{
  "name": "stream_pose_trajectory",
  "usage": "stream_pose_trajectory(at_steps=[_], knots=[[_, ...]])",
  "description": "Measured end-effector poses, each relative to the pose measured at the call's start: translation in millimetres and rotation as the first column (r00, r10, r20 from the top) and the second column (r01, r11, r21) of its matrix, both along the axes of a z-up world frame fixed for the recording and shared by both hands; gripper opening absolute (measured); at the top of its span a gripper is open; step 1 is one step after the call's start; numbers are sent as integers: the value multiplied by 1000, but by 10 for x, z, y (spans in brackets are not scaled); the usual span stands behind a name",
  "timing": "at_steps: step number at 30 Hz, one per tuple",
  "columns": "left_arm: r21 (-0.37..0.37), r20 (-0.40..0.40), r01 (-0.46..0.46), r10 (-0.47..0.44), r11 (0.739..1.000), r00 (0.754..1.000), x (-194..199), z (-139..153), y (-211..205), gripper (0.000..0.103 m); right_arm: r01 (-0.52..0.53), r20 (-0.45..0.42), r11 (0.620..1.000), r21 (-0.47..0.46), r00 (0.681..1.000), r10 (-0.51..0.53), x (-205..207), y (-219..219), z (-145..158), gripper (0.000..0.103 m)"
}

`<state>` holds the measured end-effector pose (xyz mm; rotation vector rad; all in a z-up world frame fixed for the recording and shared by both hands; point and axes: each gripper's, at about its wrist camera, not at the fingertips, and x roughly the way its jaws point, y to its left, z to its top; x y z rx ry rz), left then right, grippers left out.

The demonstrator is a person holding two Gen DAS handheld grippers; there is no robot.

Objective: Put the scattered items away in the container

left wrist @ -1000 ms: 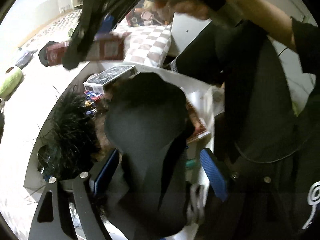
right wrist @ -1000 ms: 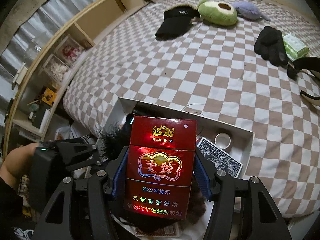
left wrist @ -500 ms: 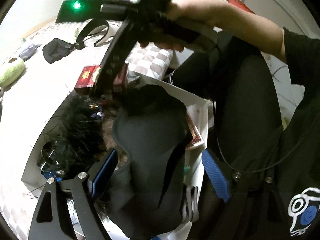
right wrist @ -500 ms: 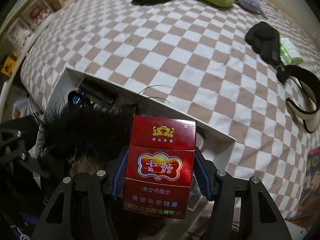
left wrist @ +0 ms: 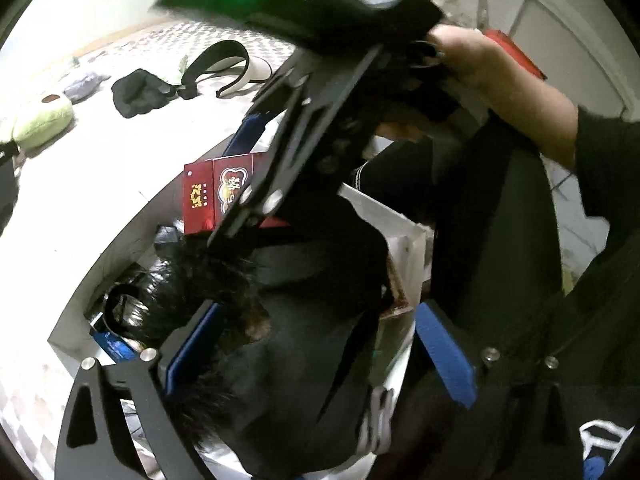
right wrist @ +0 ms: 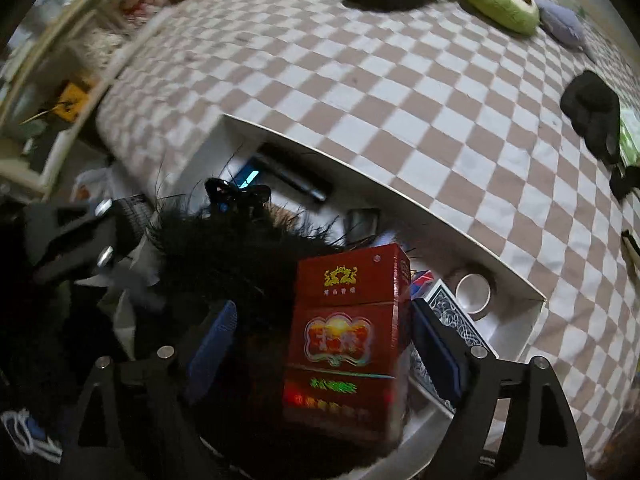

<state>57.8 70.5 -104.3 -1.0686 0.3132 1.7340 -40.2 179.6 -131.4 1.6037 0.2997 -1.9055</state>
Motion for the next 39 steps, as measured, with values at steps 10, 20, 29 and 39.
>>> stream_pose_trajectory(at_steps=[10, 20, 29, 39], knots=[[5, 22, -38, 38, 999, 999, -7, 40, -16, 98, 88, -42, 988, -129, 995, -94, -31, 335, 286, 87], [-2, 38, -61, 61, 998, 997, -79, 8, -21, 98, 249, 85, 936, -248, 968, -235, -292, 562, 174, 87], [-4, 41, -75, 75, 997, 996, -105, -19, 1, 98, 233, 213, 940, -249, 960, -182, -324, 264, -108, 87], [5, 41, -145, 145, 989, 989, -147, -34, -32, 103, 263, 81, 939, -223, 965, -251, -182, 367, 5, 103]])
